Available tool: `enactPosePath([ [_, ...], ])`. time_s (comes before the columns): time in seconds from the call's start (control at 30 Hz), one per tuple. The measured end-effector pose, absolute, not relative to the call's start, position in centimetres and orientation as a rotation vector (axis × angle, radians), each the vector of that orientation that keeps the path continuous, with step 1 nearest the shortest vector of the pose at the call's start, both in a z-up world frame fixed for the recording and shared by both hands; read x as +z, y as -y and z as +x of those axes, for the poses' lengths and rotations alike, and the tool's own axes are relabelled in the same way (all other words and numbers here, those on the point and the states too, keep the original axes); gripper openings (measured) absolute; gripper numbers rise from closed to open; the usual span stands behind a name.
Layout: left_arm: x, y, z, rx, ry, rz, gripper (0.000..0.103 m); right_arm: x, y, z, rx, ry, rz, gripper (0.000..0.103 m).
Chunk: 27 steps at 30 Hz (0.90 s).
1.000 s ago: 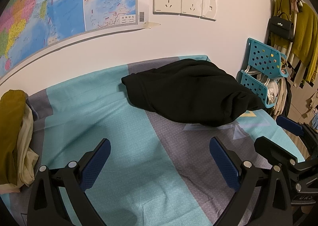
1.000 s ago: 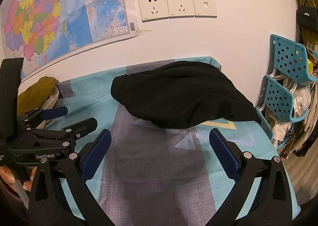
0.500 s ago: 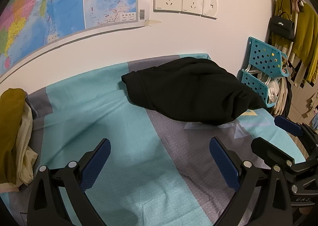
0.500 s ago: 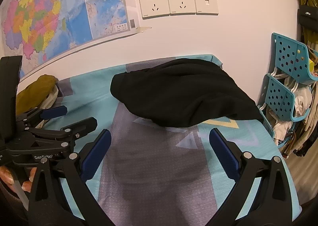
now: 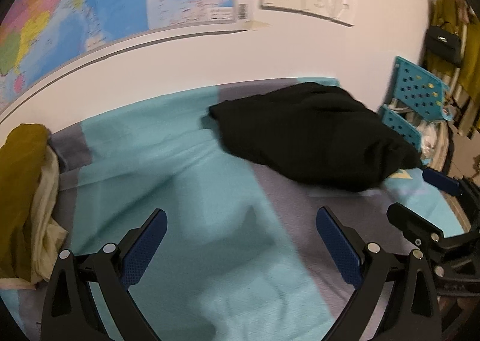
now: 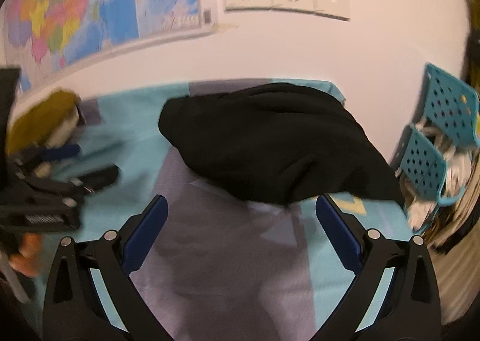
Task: Fold large clothes
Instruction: 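Grasp the black jacket with the right gripper while the left gripper grasps it too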
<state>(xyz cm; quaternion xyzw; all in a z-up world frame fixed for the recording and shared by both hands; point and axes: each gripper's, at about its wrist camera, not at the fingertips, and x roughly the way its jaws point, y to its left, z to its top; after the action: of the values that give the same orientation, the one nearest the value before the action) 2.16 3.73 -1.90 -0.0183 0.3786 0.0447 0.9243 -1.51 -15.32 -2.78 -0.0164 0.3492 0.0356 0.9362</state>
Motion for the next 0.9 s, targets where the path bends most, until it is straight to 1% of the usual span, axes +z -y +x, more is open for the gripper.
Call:
enactPosePath([
  [0.23,-2.1,-6.8,3.4,0.175,-0.784,-0.025,0.096,-5.6,12.6,4.1,0.103,-0.823,-0.26,0.096],
  [0.37,-2.3,-7.5,3.9,0.185,-0.797,-0.034,0.096,-7.2,12.2,6.3,0.113,-0.855,-0.333,0.082],
  [0.4,-2.4,-7.6,4.0,0.186,-0.799,-0.033,0.096,-7.3,12.4,6.8,0.112,-0.859,-0.335,0.072],
  [0.43,-2.5,-7.7,4.2,0.187,-0.803,-0.032,0.096,-7.3,12.6,6.9,0.122,-0.864,-0.334,0.051],
  [0.47,-2.5,-7.7,4.2,0.189,-0.804,-0.031,0.096,-7.2,12.9,7.2,0.135,-0.861,-0.345,0.015],
  [0.5,-2.6,-7.8,4.3,0.19,-0.806,-0.031,0.096,-6.8,13.2,7.3,0.114,-0.844,-0.369,0.012],
  [0.57,-2.7,-8.1,4.4,0.195,-0.806,-0.03,0.096,-5.5,14.0,7.2,0.094,-0.799,-0.352,0.012],
  [0.6,-2.8,-8.2,4.5,0.198,-0.807,-0.032,0.096,-5.1,14.4,7.2,0.093,-0.791,-0.352,0.014],
  [0.63,-3.0,-8.3,4.7,0.198,-0.813,-0.035,0.096,-5.2,14.3,7.2,0.093,-0.79,-0.367,0.027],
  [0.67,-3.1,-8.4,4.8,0.2,-0.818,-0.035,0.096,-5.7,14.0,7.5,0.106,-0.806,-0.403,0.043],
  [0.73,-3.4,-8.5,5.1,0.204,-0.823,-0.034,0.096,-6.7,13.2,7.9,0.128,-0.833,-0.465,0.05],
  [0.8,-3.6,-8.6,5.1,0.207,-0.825,-0.034,0.096,-7.6,12.8,8.7,0.113,-0.821,-0.511,0.054],
  [0.83,-3.7,-8.8,5.2,0.207,-0.829,-0.034,0.096,-7.6,12.9,9.2,0.109,-0.806,-0.513,0.055],
  [0.87,-3.9,-8.9,5.3,0.21,-0.832,-0.034,0.096,-7.5,13.1,9.9,0.113,-0.803,-0.504,0.042],
  [0.9,-4.0,-9.1,5.4,0.215,-0.835,-0.033,0.096,-7.3,13.0,10.2,0.118,-0.798,-0.493,0.028],
])
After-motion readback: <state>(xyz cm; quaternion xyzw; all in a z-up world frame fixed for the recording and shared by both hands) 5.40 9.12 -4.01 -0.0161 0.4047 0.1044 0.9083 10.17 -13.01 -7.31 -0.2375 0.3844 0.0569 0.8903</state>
